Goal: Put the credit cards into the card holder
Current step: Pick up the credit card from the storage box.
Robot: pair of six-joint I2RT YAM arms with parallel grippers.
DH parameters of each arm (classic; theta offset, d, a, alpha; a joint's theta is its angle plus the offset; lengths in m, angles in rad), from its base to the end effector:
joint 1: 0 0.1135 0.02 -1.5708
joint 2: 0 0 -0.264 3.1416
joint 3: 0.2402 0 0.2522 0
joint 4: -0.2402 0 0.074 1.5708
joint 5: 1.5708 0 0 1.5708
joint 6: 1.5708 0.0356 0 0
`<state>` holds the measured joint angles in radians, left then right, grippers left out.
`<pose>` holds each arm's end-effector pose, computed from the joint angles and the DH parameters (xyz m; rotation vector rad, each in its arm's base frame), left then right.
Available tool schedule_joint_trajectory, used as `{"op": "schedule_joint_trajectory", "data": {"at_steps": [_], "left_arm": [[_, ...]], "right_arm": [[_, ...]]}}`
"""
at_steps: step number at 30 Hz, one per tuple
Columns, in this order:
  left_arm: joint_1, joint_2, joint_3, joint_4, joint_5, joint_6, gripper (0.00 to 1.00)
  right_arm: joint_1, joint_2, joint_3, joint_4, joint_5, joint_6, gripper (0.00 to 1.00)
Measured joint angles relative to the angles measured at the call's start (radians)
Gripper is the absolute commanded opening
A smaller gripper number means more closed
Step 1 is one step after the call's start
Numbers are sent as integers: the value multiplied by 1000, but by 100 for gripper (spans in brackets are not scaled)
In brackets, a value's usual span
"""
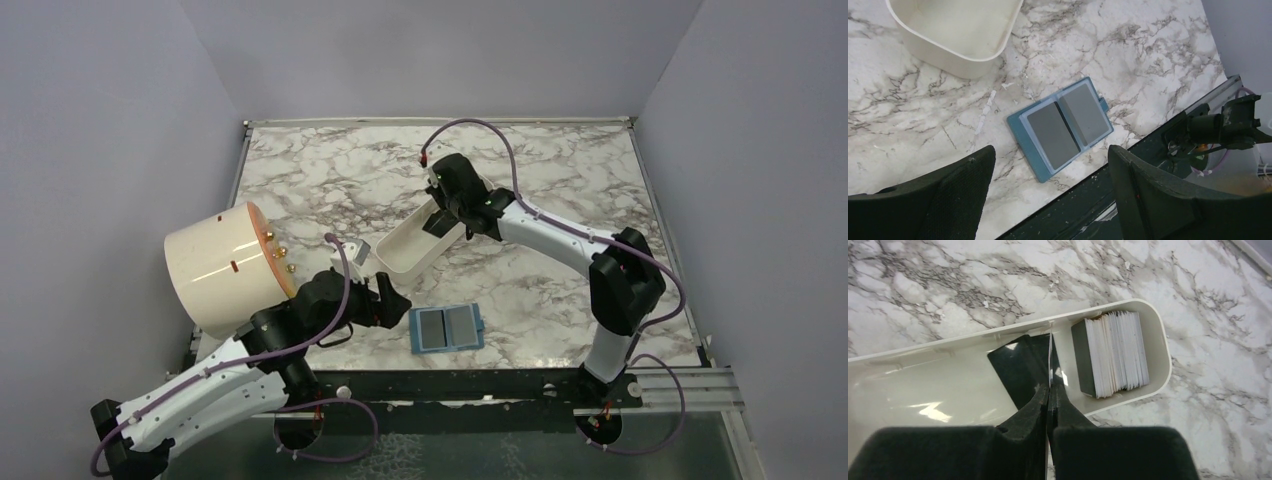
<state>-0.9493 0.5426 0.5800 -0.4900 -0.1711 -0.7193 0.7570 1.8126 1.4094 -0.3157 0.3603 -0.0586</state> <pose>0.0833 -0.1059 0.2712 0.1308 2.1272 -0.8639 0.3087 0.2744 0.2582 -0.7144 2.1178 -0.0354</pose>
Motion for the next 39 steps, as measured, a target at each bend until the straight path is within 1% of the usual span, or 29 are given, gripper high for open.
{"op": "schedule_joint_trajectory", "data": {"at_steps": [3,6,14,18,23,27,32,35,39], "left_arm": [[0,25,-47,43,29,-35,77],[0,48,-69,85,56,-56,76],[13,185,-35,188,99,-63,71],[72,268,18,223,146,-32,69],[182,380,103,265,248,4,65],[254,436,154,289,331,16,64],[345,468,180,322,454,13,64],[380,476,189,336,510,6,64],[399,476,188,361,584,-28,64]], "right_arm": [[0,-26,-25,11,-40,53,1],[0,-47,-52,35,-78,105,1],[0,-59,-82,89,-140,206,1],[0,-78,-96,115,-185,276,1],[-5,-100,-127,169,-237,397,1],[-14,-141,-187,211,-275,481,1],[-26,-257,-309,275,-351,566,1],[-28,-348,-402,315,-397,616,1],[-29,-451,-516,375,-457,700,1]]}}
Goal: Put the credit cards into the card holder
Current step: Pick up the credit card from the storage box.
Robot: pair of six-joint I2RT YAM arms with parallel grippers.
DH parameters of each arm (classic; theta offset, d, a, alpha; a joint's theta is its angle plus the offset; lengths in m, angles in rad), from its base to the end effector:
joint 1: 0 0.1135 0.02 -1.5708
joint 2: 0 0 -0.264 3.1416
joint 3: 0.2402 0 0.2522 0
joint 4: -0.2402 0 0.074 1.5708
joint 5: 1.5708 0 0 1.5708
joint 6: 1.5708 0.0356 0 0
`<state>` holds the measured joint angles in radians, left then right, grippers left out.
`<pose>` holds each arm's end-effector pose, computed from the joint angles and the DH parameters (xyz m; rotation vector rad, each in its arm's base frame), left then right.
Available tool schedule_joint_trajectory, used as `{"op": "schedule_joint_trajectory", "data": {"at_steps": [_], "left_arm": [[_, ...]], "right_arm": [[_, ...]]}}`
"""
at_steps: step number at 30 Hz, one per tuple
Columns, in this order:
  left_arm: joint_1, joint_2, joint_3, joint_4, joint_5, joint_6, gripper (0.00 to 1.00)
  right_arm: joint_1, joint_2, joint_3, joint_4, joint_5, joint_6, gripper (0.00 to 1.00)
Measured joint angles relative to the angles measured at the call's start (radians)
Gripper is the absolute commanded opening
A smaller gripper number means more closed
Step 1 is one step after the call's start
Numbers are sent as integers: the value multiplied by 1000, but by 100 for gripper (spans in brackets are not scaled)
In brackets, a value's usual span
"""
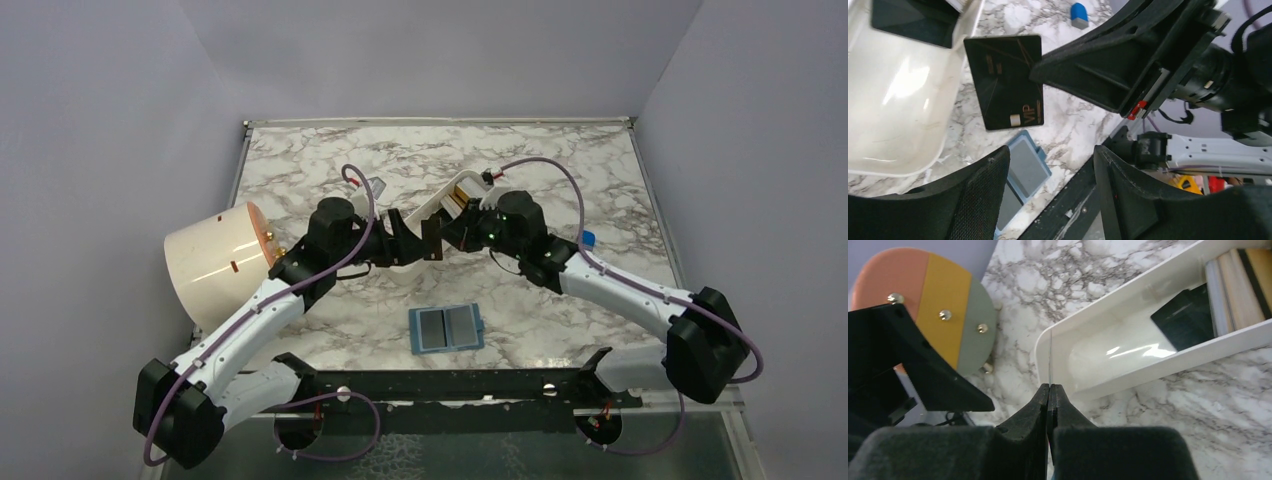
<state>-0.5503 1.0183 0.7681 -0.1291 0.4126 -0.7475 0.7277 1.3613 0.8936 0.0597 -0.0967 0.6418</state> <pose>0.1909 -0.1338 0.2962 0.0904 2.1330 -1.2184 0.2301 0.2096 0.2714 -0.1578 2.1074 0.9571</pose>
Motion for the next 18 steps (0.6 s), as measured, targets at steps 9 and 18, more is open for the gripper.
{"op": "schedule_joint_trajectory", "data": {"at_steps": [9,18], "left_arm": [[6,-50,-66,77,128,-108,63],[6,-103,-110,124,183,-168,40]], "right_arm": [[-1,-224,-236,156,-111,214,1],[-1,-343,-285,241,-180,304,1]]}}
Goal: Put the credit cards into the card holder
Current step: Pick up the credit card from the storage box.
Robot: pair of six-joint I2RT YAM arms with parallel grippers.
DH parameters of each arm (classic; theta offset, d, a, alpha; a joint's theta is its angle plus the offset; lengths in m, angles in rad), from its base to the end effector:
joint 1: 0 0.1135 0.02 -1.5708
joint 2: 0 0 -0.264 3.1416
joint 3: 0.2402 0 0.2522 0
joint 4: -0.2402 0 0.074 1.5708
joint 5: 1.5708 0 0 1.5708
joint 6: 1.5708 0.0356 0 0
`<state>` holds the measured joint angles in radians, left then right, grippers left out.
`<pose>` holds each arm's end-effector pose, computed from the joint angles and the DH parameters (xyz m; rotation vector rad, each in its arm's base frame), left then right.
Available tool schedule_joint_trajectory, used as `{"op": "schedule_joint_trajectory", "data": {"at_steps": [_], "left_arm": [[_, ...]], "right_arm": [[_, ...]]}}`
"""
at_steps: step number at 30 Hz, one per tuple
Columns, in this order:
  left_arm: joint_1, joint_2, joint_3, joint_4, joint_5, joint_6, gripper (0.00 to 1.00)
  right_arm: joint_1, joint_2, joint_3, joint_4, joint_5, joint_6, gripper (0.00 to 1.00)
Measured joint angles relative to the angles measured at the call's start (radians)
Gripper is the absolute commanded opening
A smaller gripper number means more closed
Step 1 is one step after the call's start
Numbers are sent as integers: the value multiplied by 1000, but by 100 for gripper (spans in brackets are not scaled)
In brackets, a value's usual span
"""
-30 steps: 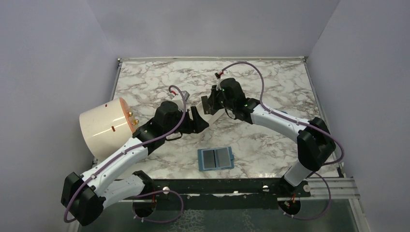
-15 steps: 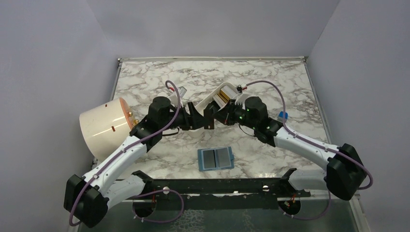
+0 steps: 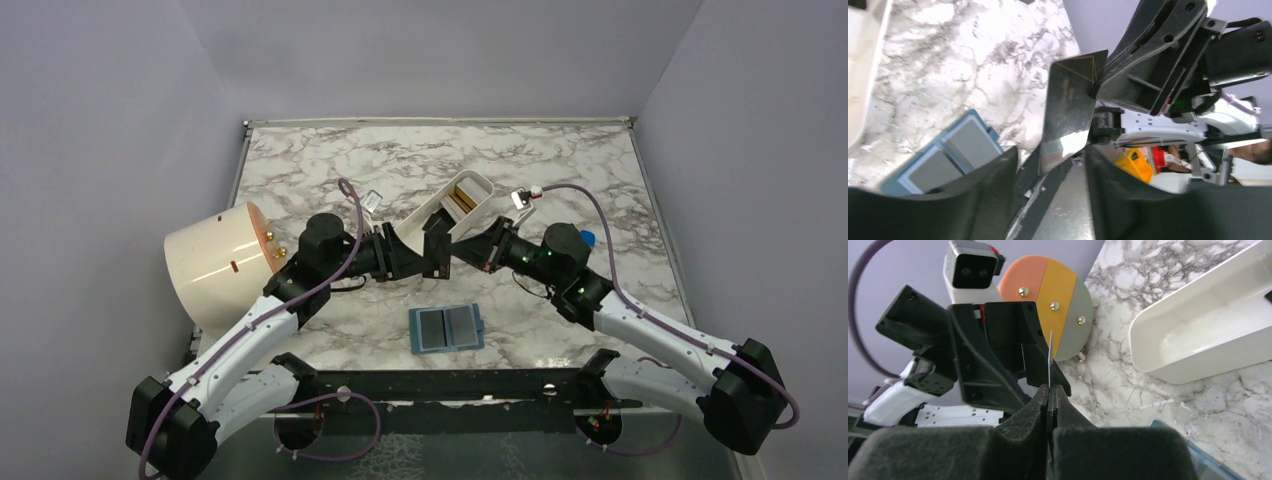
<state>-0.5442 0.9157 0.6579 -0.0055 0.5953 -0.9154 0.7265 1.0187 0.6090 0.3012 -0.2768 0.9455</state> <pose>0.1704 -0.1264 0.2915 0.0946 2.0901 -1.5060 0.1712 0.1652 0.2840 -0.0282 1.9087 1.4375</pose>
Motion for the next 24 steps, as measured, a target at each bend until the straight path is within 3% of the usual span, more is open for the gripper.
{"op": "schedule_joint_trajectory", "data": {"at_steps": [3,5,6,12,14,20,24], "left_arm": [[0,-4,-48,73,32,-57,25],[0,-12,-90,138,56,-110,2],[0,-16,-104,163,66,-134,0],[0,-63,-140,243,92,-208,0],[0,-78,-151,252,92,-220,0],[0,-109,-202,283,92,-231,0],[0,-100,-240,282,91,-217,0]], "right_arm": [[0,-8,-37,38,-39,34,1],[0,-7,-51,46,-61,52,1],[0,-7,-56,52,-71,58,1],[-5,-4,-84,107,-109,92,1],[-5,-2,-85,122,-121,95,6],[-5,3,-95,97,-128,85,35],[-5,-2,-98,28,-108,60,45]]}}
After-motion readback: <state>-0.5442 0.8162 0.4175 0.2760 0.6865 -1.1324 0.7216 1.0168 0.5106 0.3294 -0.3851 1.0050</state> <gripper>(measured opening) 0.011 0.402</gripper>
